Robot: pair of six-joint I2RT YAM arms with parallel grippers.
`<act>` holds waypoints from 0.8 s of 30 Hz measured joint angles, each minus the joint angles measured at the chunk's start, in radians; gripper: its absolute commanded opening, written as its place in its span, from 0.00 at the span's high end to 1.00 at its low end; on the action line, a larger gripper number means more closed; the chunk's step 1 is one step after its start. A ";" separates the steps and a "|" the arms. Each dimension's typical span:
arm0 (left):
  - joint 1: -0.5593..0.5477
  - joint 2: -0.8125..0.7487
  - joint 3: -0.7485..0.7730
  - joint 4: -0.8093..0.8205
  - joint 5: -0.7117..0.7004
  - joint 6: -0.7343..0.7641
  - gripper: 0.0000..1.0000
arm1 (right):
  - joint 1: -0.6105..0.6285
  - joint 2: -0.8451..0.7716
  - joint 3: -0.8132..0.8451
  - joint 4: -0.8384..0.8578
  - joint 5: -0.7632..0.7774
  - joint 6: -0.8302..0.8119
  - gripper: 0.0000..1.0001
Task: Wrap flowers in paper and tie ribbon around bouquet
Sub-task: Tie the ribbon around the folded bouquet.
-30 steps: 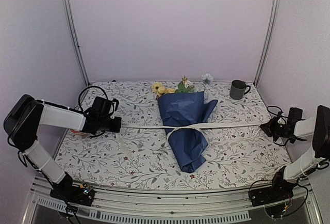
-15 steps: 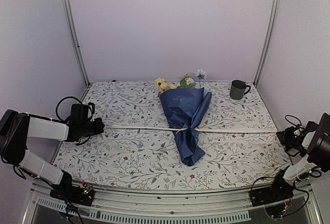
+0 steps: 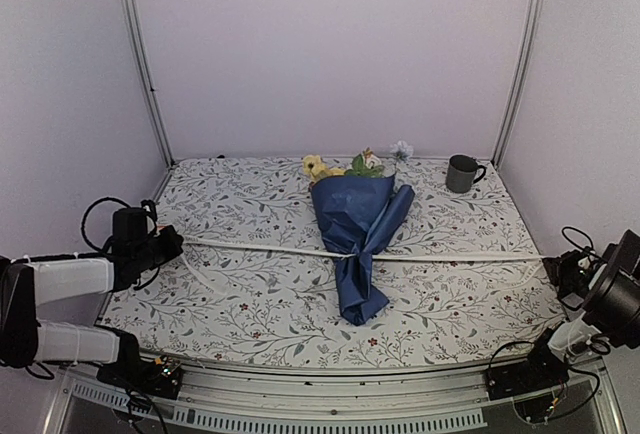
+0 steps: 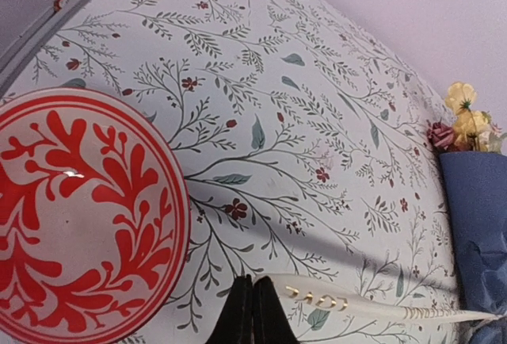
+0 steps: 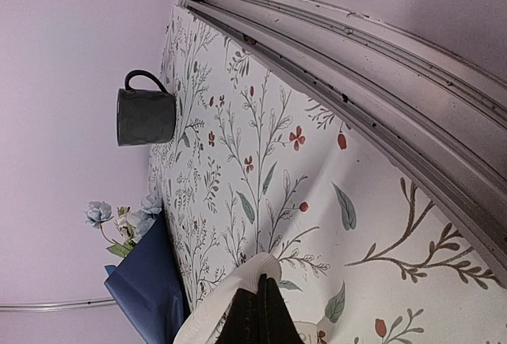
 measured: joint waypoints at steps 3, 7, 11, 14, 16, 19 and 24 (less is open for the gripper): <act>0.030 -0.045 -0.027 -0.006 0.000 -0.029 1.00 | -0.013 -0.010 -0.004 -0.007 -0.014 0.000 1.00; 0.064 -0.101 -0.063 -0.008 0.005 -0.061 1.00 | -0.020 -0.016 -0.009 -0.013 -0.028 0.000 1.00; 0.090 -0.107 -0.072 -0.013 0.019 -0.082 1.00 | -0.023 -0.016 -0.009 -0.015 -0.036 0.000 1.00; 0.108 -0.112 -0.082 -0.015 0.034 -0.096 1.00 | -0.029 -0.016 -0.009 -0.020 -0.040 0.000 1.00; 0.114 -0.121 -0.089 -0.019 0.039 -0.103 1.00 | -0.034 -0.016 -0.012 -0.021 -0.041 0.000 1.00; 0.120 -0.130 -0.094 -0.023 0.045 -0.110 1.00 | -0.039 -0.016 -0.014 -0.025 -0.043 0.000 1.00; 0.134 -0.130 -0.095 -0.023 0.056 -0.122 1.00 | -0.047 -0.016 -0.015 -0.030 -0.052 0.000 1.00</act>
